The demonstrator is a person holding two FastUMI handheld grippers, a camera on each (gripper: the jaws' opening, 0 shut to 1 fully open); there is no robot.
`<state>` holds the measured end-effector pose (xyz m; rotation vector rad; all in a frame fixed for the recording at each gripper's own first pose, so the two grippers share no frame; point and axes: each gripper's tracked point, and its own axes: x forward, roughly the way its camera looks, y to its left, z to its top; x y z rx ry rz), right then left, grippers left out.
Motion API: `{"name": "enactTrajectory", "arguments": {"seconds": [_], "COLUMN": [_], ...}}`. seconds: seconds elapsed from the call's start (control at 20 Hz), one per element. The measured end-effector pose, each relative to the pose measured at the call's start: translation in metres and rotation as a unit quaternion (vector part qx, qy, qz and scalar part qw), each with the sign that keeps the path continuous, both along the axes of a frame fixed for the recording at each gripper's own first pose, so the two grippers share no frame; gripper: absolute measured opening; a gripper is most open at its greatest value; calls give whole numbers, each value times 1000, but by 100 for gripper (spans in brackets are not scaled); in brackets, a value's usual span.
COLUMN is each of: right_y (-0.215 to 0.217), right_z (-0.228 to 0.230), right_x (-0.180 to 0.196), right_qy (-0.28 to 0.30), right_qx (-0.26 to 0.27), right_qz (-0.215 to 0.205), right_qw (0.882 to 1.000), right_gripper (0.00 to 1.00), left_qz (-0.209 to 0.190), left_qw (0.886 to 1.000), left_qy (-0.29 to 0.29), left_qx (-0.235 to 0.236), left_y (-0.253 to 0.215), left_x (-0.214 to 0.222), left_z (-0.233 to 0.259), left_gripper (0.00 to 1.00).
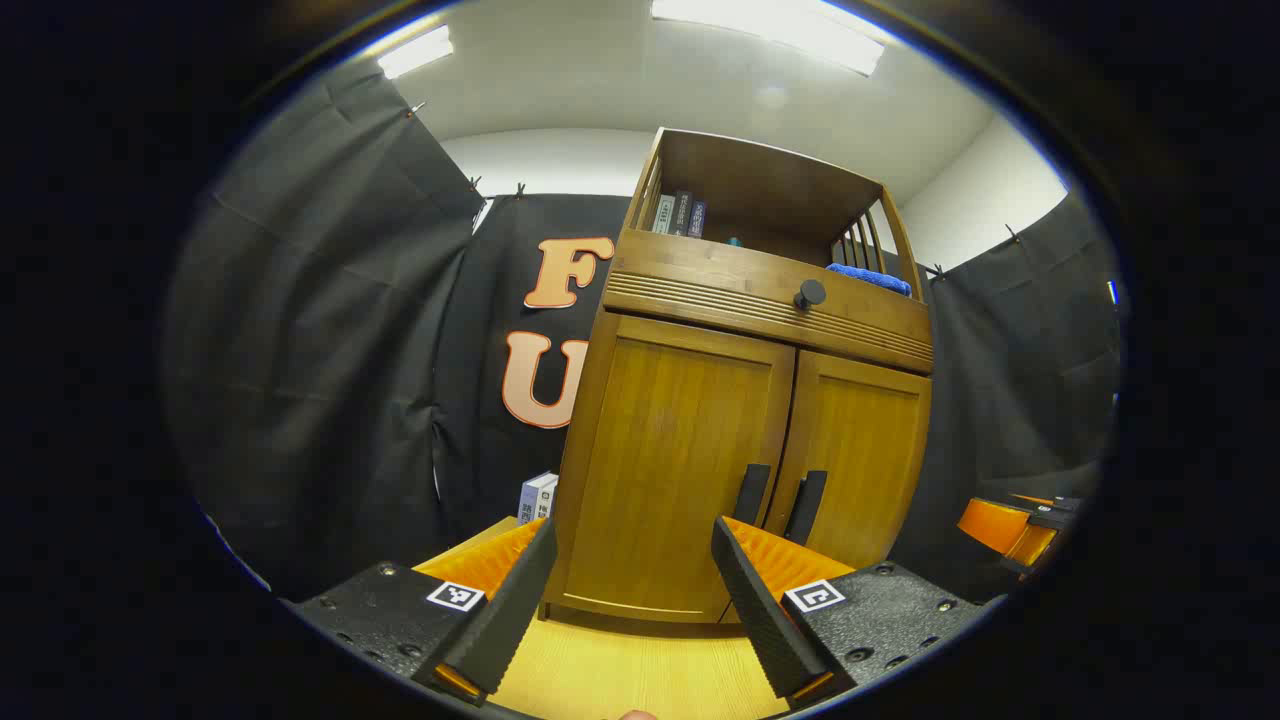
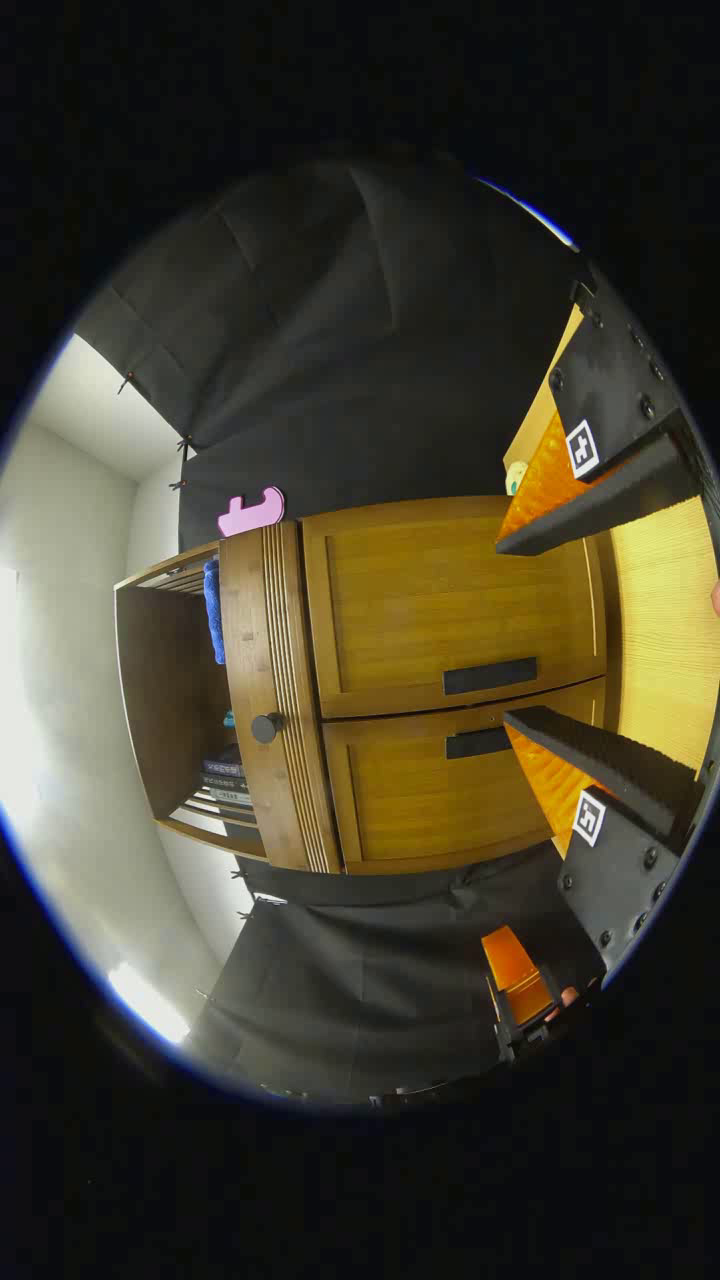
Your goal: Open the right door of the double-door shoe cabinet with the right hand, and open the left door with the left hand.
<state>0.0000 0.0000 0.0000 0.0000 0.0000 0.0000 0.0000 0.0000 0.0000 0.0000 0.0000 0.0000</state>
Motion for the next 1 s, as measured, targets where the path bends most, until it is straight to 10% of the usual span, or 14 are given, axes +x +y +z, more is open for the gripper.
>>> {"name": "enactTrajectory", "arguments": {"seconds": [1.0], "right_y": [0], "right_z": [-4], "right_x": [9], "right_qy": [3], "right_qx": [2], "right_qz": [1], "right_qw": [1000], "right_gripper": [98], "left_qz": [0], "left_qw": [1000], "left_qy": [0], "left_qx": [1], "left_y": [1], "left_x": [7], "left_z": [-3], "left_gripper": [91]}}
